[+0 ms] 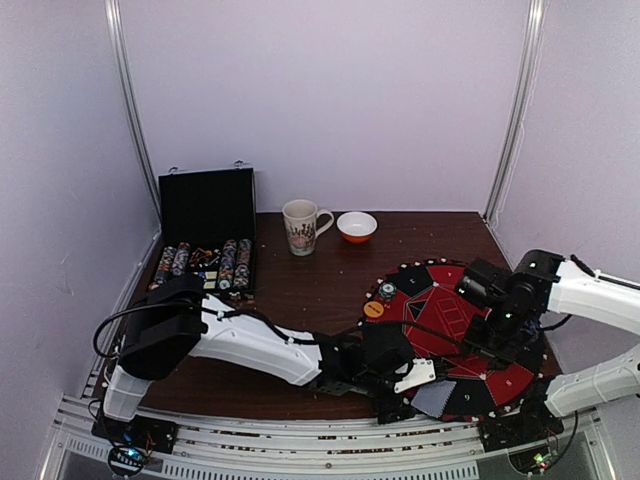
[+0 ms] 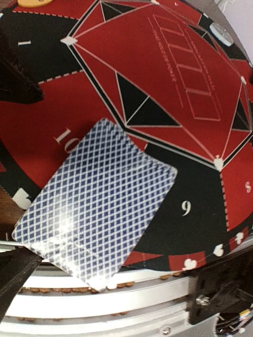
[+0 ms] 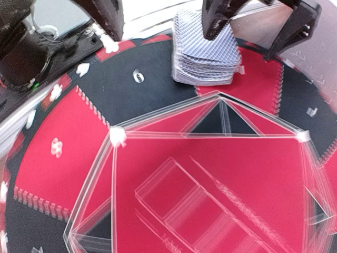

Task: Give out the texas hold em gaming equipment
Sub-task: Adjust the poker card on the poker table mat, then pick up the poker card from the poker table mat.

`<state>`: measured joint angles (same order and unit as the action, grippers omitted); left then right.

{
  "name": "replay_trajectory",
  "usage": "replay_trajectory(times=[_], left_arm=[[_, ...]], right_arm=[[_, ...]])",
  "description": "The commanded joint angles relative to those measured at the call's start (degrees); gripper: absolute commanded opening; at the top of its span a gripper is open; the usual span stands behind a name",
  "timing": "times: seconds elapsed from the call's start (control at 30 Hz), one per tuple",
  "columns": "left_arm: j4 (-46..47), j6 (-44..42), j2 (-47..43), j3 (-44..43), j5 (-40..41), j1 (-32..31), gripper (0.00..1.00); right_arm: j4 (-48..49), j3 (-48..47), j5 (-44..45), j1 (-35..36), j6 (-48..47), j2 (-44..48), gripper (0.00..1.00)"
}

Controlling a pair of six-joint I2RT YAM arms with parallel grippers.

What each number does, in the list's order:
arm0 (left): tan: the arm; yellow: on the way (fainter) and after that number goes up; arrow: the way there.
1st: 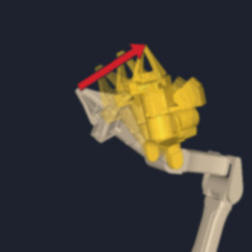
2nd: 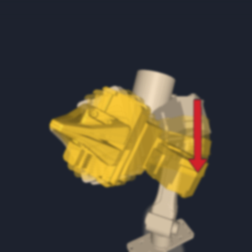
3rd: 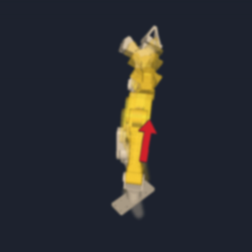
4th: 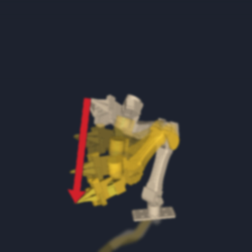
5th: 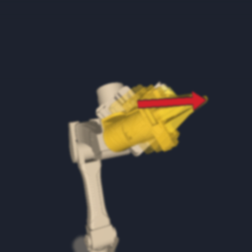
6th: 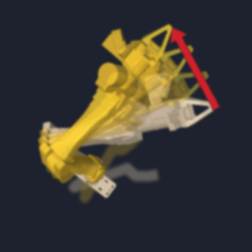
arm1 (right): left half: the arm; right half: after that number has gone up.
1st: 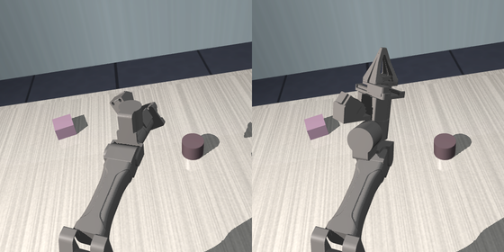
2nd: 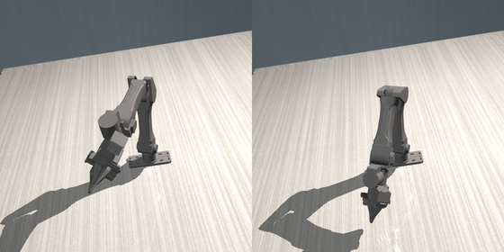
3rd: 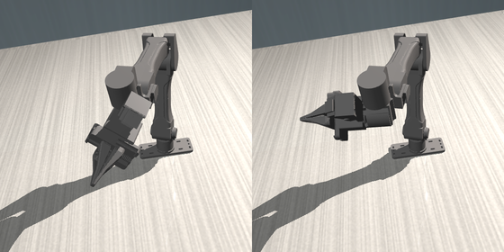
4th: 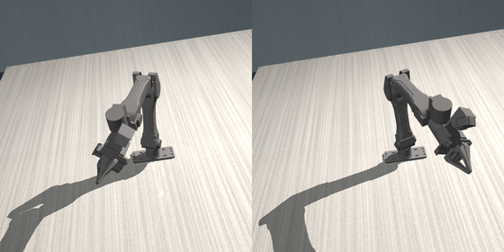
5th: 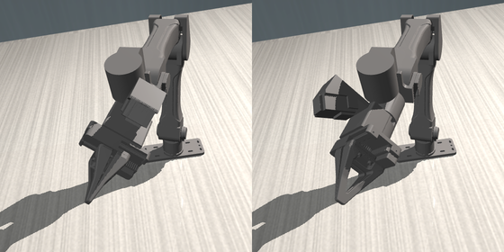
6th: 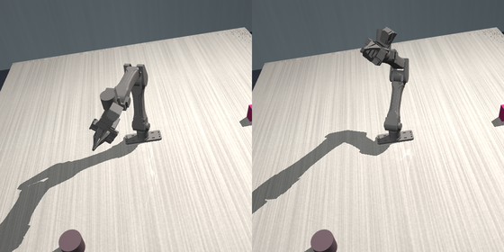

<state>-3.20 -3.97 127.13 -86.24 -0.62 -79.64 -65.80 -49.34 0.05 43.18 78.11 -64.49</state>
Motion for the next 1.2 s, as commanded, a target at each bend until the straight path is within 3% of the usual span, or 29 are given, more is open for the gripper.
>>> replay_trajectory(times=[0.0,0.07,0.1,0.2,0.3,0.5,0.63,1.17], left_arm=[[-1.8,7.2,-6.0,-1.2,2.7,-1.3,0.98],[-2.2,10.7,-6.7,-2.3,2.6,-1.5,0.98],[-2.2,13.3,-6.9,-3.0,3.0,-1.6,0.98],[-2.3,23.3,-5.5,-6.4,6.1,-2.1,0.98],[-4.8,27.3,-2.4,-11.4,10.2,-4.2,0.98],[-12.3,38.1,4.4,-20.0,17.2,-5.8,0.98],[-15.4,40.2,6.5,-23.1,22.9,-6.4,0.98],[-18.5,45.7,10.6,-26.8,24.7,-7.6,0.98]], right_arm=[[-5.0,-5.6,14.8,-2.4,-7.1,1.2,0.76],[-2.7,-7.4,15.6,-3.6,-11.7,1.5,0.97],[-1.0,-8.2,15.6,-4.5,-14.2,1.7,1.0],[1.7,-11.1,17.1,-6.8,-20.2,2.5,1.0],[3.1,-12.9,21.0,-8.7,-24.0,4.6,1.0],[8.4,-11.0,20.9,-11.0,-31.2,8.2,1.0],[10.2,-7.6,19.8,-11.3,-33.7,9.7,1.0],[12.1,-2.8,19.2,-11.6,-38.5,13.8,1.0]])
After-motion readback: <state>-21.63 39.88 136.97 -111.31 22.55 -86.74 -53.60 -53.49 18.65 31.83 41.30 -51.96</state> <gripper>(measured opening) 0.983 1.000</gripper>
